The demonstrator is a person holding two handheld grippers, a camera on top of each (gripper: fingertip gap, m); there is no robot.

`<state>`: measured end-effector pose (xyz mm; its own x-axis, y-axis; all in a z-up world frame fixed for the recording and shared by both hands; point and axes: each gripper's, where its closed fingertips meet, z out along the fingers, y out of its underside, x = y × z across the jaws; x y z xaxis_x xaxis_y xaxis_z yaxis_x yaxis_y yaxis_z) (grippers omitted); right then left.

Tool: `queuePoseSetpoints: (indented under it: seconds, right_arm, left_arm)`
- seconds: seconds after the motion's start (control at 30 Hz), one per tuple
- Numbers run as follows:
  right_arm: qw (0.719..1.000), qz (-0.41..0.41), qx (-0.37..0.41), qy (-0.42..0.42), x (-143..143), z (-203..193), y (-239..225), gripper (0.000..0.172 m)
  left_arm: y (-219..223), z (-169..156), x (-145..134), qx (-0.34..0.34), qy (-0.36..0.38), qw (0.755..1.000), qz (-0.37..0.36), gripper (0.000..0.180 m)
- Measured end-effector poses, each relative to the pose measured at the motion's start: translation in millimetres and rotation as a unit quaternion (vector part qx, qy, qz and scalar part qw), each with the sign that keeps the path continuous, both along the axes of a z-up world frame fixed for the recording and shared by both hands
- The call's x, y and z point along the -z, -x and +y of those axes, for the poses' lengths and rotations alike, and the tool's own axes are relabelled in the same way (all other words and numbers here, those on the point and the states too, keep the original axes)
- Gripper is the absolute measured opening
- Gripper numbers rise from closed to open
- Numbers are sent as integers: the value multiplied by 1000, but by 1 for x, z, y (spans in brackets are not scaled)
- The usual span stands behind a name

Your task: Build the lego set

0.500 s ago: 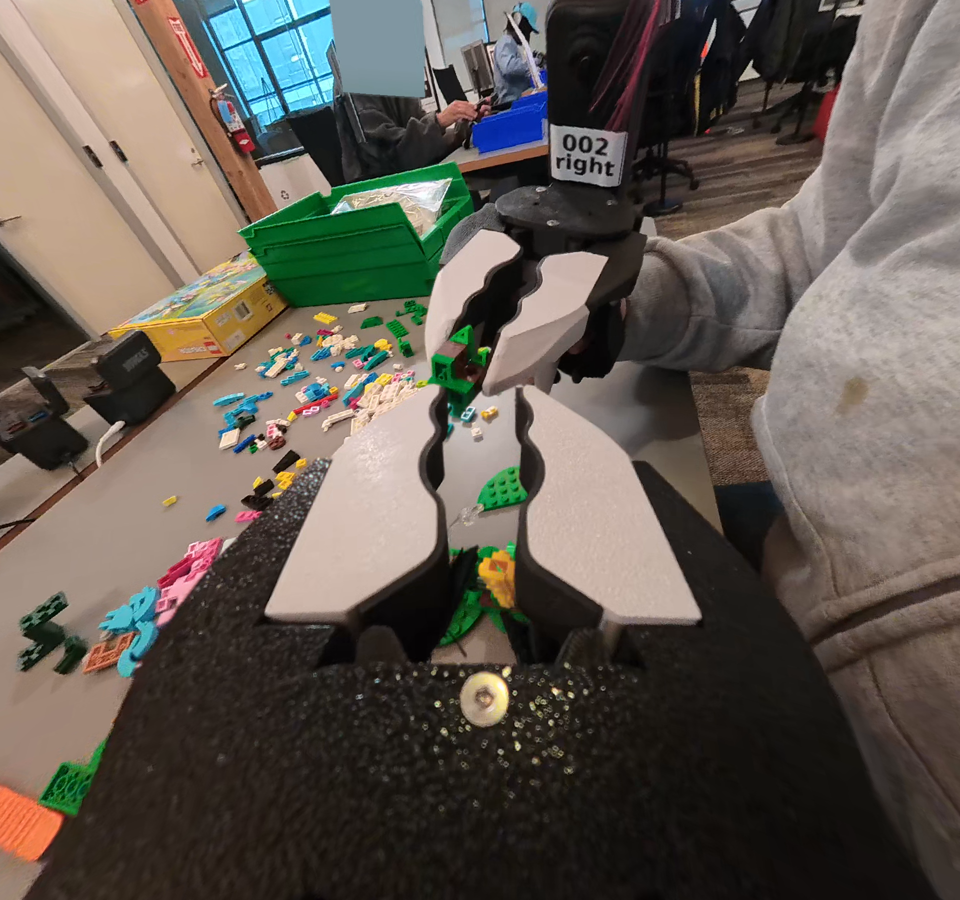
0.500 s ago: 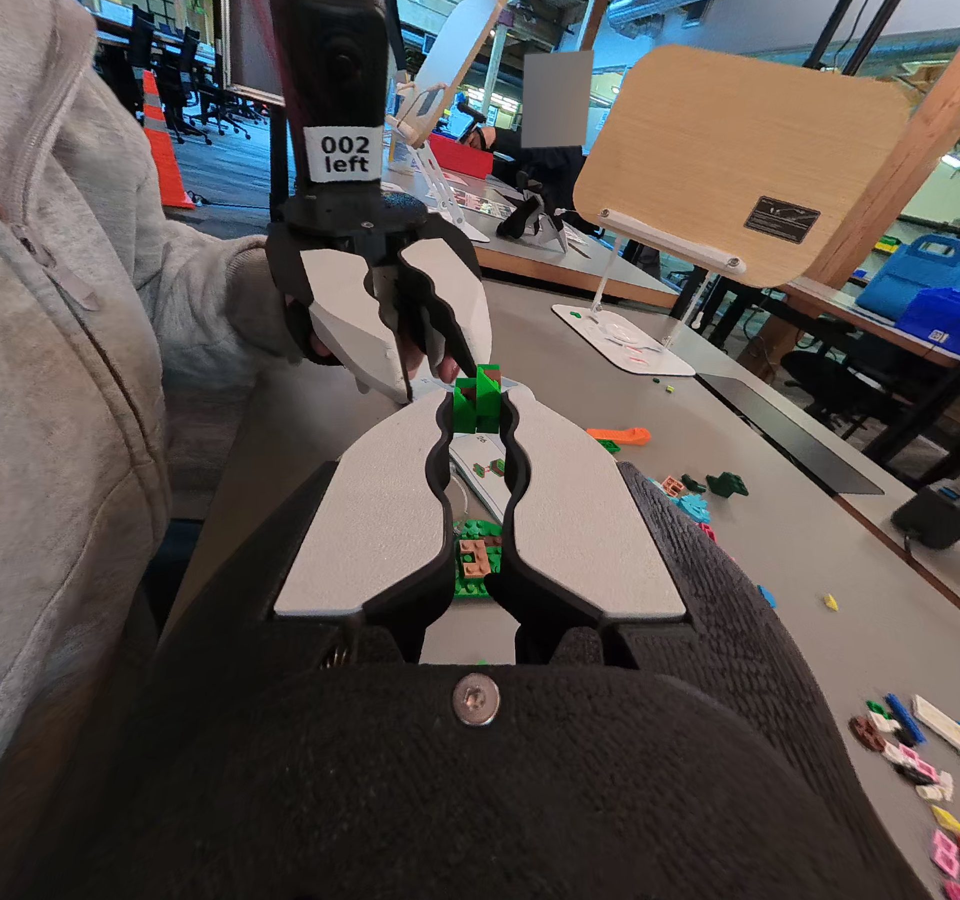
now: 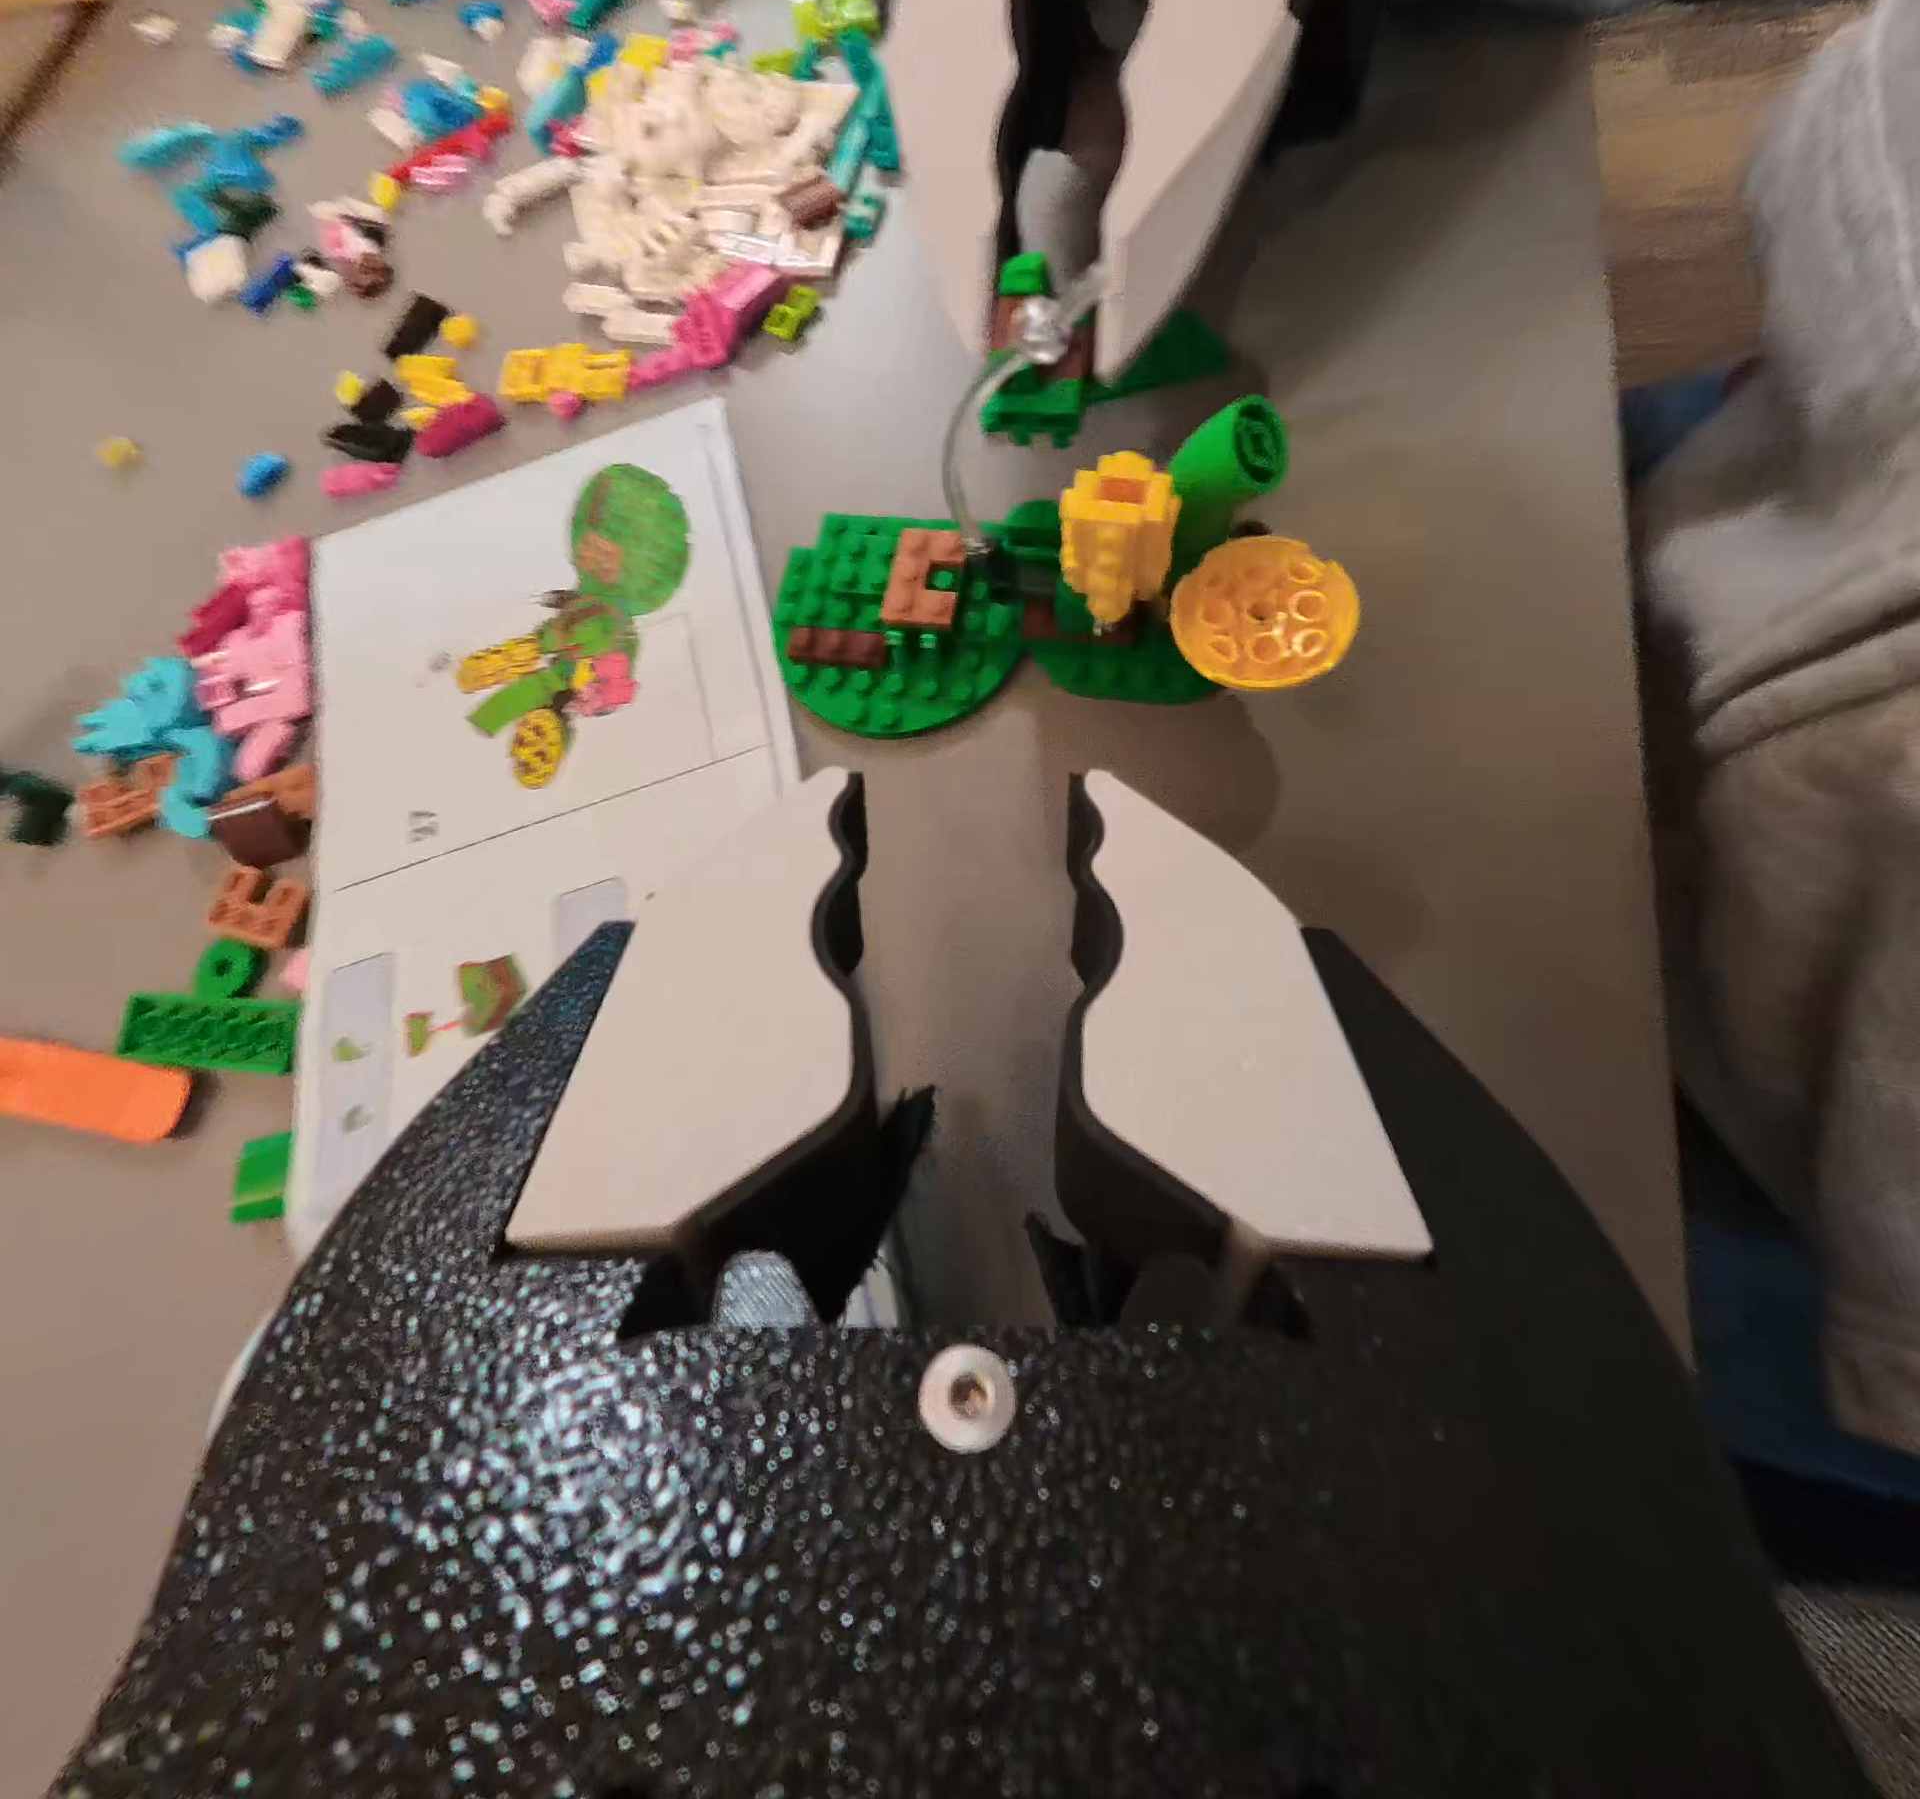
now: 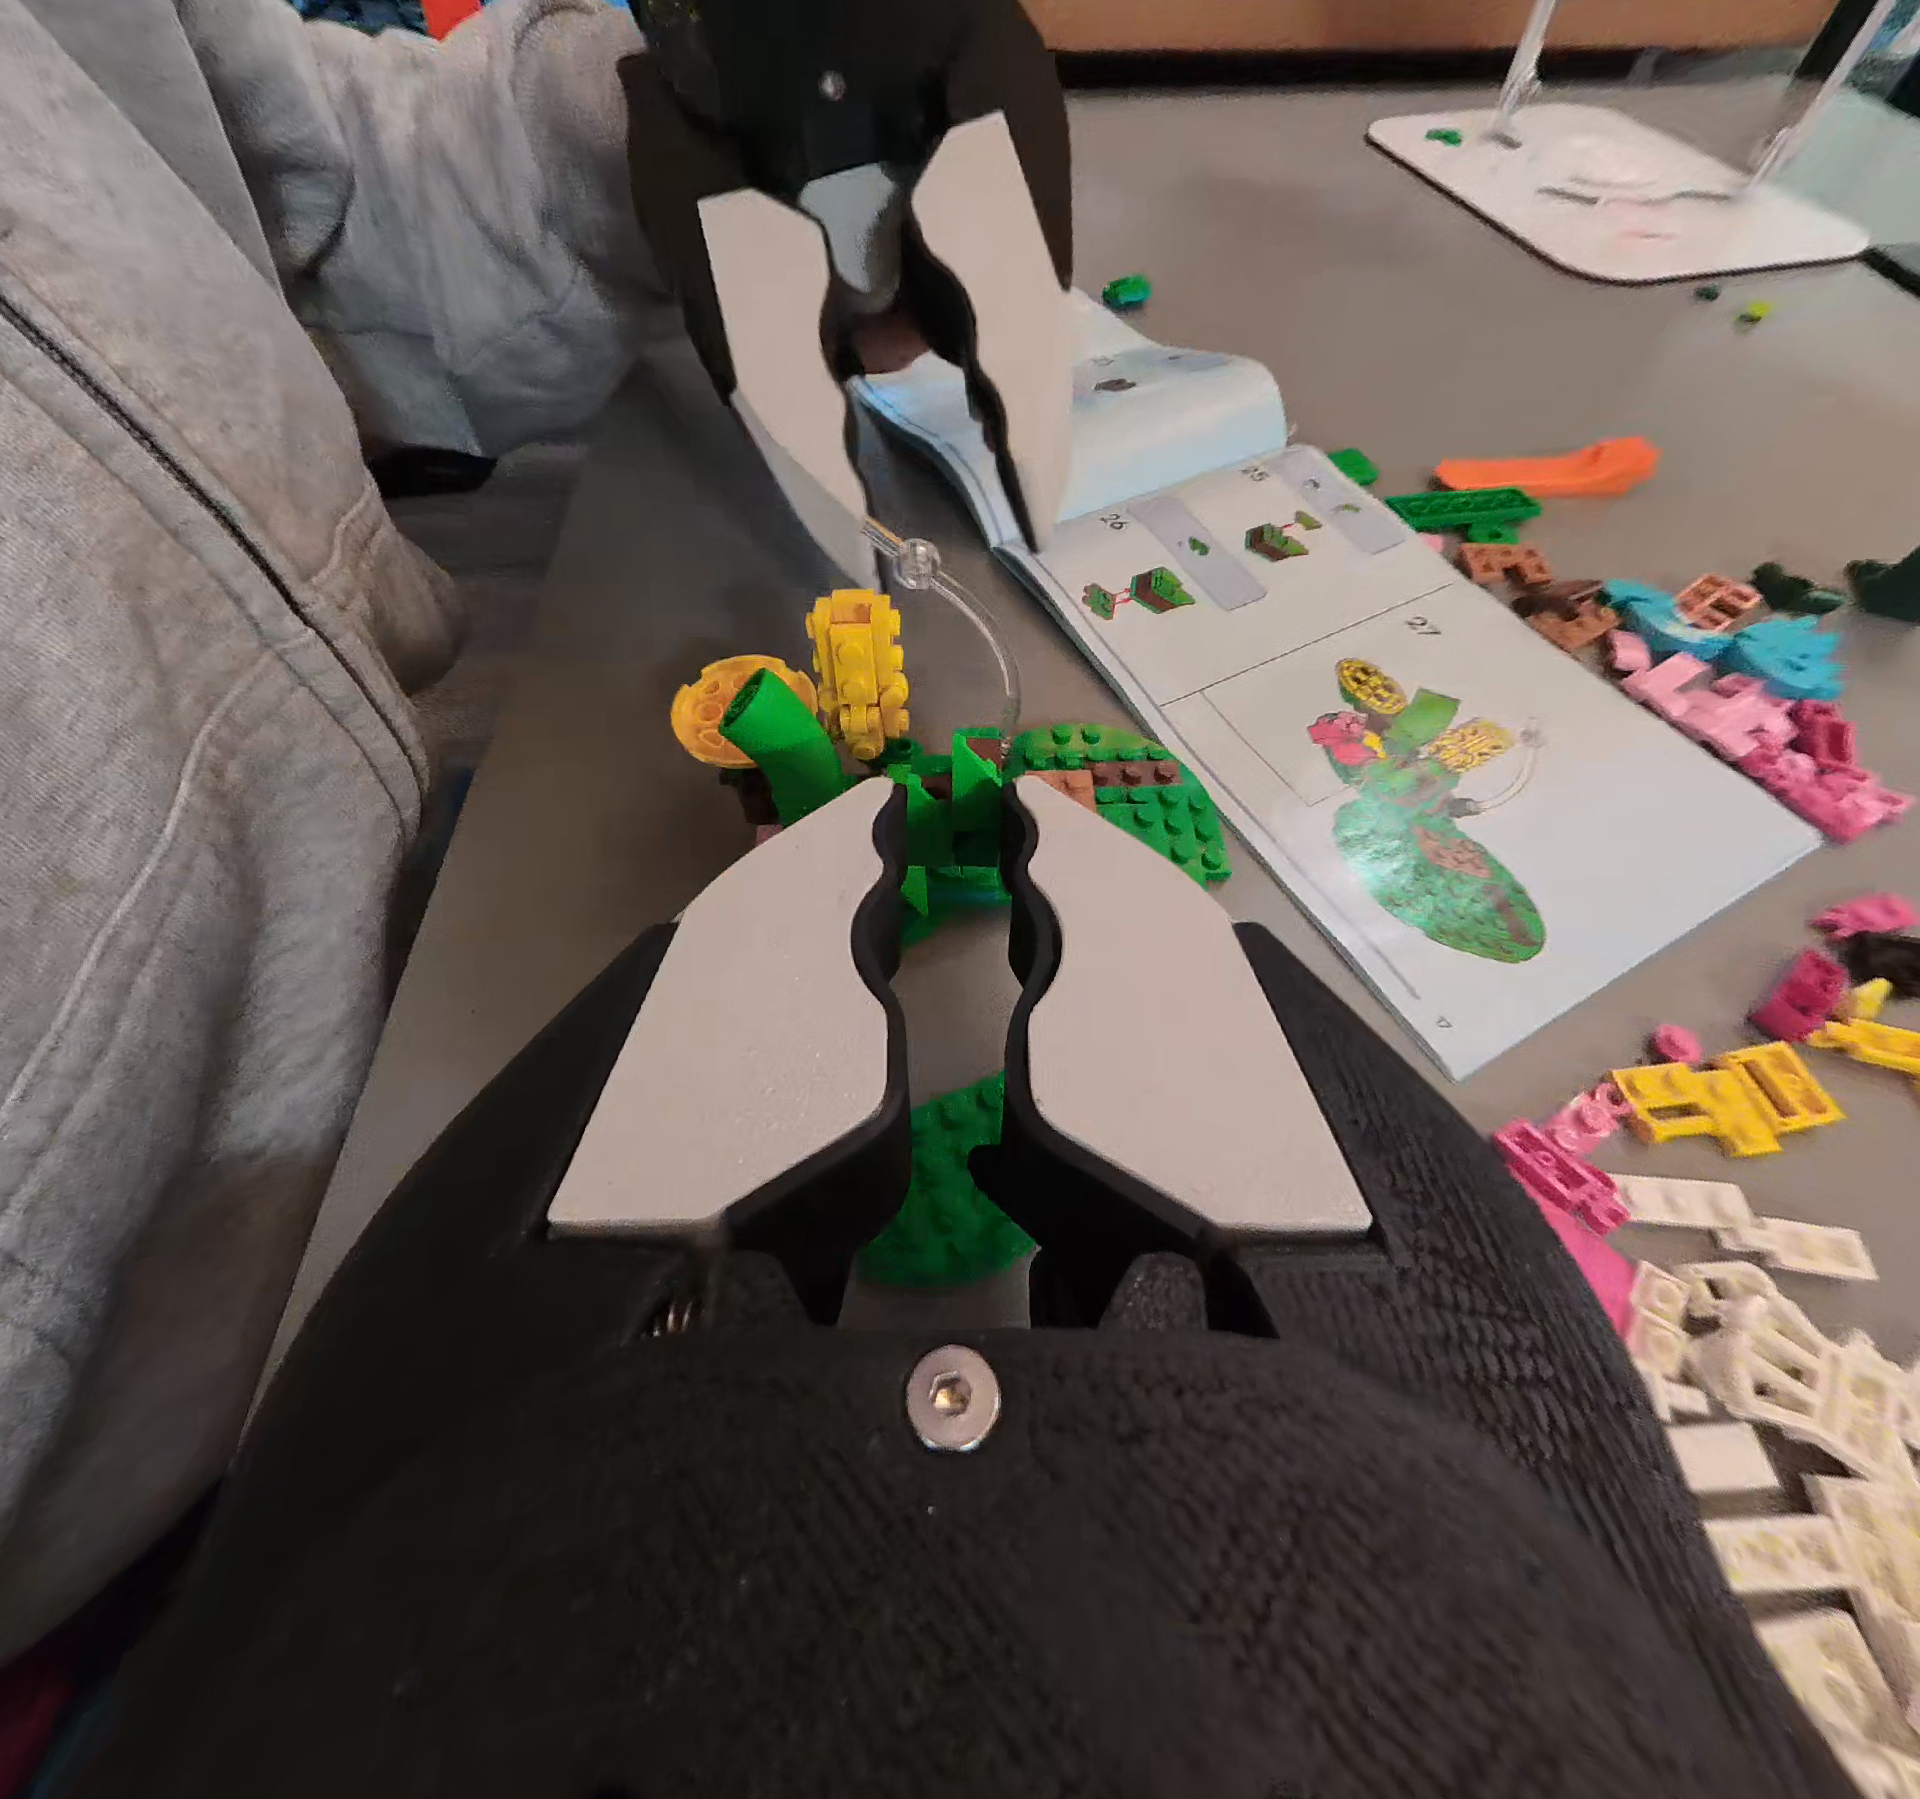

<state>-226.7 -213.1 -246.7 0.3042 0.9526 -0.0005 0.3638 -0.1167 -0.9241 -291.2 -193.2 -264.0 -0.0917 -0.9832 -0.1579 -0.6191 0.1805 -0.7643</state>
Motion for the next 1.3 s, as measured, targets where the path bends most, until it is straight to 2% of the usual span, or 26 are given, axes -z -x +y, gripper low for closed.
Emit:
queuePoseSetpoints:
  seconds: [0.13, 0.4, 0.8, 1.3]
  right_arm:
    - [1000, -7, -6, 20, 3, 4, 3, 14]
    - [998, -45, -27, 41, 15, 2, 6, 15]
    - [996, -54, -54, 50, 19, 0, 9, 15]
    - [993, -66, -63, 79, 24, 1, 9, 15]
  left_arm:
    - [-11, -13, 9, 43, 49, 998, -3, 39]
    - [-28, -20, 17, 88, 68, 994, 4, 40]
    - [-34, -25, 22, 88, 105, 991, 4, 39]
    - [-34, -24, 25, 75, 115, 990, 14, 32]
